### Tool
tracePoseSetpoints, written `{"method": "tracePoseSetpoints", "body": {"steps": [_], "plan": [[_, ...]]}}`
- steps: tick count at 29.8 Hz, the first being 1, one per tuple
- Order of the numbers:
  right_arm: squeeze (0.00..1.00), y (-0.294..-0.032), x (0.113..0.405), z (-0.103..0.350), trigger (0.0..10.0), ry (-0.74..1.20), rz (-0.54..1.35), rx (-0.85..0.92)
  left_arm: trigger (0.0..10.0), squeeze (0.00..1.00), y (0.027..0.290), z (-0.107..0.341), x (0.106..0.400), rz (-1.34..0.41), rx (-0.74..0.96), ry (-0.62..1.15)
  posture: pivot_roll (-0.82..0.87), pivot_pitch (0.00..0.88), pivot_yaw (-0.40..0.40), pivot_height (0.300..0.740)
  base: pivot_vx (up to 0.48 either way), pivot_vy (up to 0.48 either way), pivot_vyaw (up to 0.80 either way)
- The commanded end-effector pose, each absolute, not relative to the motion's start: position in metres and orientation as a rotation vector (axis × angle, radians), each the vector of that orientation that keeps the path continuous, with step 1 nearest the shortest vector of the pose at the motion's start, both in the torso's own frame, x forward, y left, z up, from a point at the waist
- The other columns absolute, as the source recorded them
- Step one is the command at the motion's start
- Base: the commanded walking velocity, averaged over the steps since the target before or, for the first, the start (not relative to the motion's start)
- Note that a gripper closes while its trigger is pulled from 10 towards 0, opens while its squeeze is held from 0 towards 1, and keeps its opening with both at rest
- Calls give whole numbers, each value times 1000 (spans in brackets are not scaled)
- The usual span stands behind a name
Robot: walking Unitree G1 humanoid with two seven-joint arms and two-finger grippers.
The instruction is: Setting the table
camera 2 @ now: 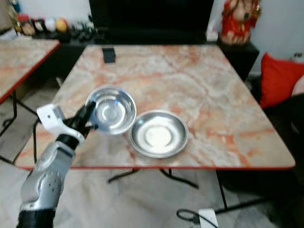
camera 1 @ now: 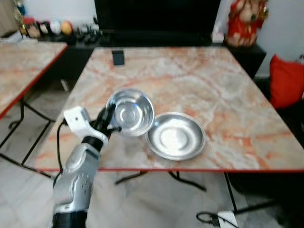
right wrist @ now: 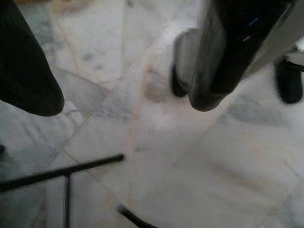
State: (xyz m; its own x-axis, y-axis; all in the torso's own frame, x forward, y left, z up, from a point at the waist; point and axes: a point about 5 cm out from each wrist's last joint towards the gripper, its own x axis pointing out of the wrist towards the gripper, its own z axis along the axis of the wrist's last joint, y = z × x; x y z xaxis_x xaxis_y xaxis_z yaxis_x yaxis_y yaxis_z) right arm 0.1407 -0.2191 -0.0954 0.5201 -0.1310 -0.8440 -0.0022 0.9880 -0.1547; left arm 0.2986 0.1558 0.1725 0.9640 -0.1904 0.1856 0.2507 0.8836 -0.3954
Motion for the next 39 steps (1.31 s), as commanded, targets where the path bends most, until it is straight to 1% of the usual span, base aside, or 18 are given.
{"method": "tracePoseSetpoints", "body": {"steps": [1,3,4,5,10,17,31,36,39], "plan": [[0,-221,142,-94,10000,1014,-83,-147,10000,0,165,176,300,-247,-363,-147,-45,0,11,732,0,-390,0],[0,-221,142,-94,10000,1014,-82,-147,10000,0,170,176,300,-243,-342,-143,-45,0,11,732,0,-390,0],[0,-221,142,-94,10000,1015,-80,-148,10000,0,179,175,302,-229,-305,-135,-43,0,11,732,0,-379,0],[0,-221,142,-94,10000,1016,-79,-150,10000,0,183,175,303,-221,-295,-132,-44,0,12,732,0,-371,0],[0,-221,142,-94,10000,1015,-81,-148,10000,0,191,171,305,-182,-305,-105,-49,0,12,732,0,-123,0],[0,-222,143,-94,10000,1012,-89,-144,10000,0,197,171,304,-166,-356,-120,-48,0,9,732,0,0,0],[0,-222,144,-94,10000,1015,-89,-144,10000,0,199,175,306,-177,-361,-131,-49,0,5,732,0,0,0],[0,-222,143,-94,10000,1030,-75,-149,10000,0,202,175,307,-169,-373,-136,-45,0,4,732,250,0,-541],[0,-223,143,-94,10000,1035,-70,-161,10000,0,201,174,307,-172,-376,-133,-46,0,4,732,261,0,0]]}}
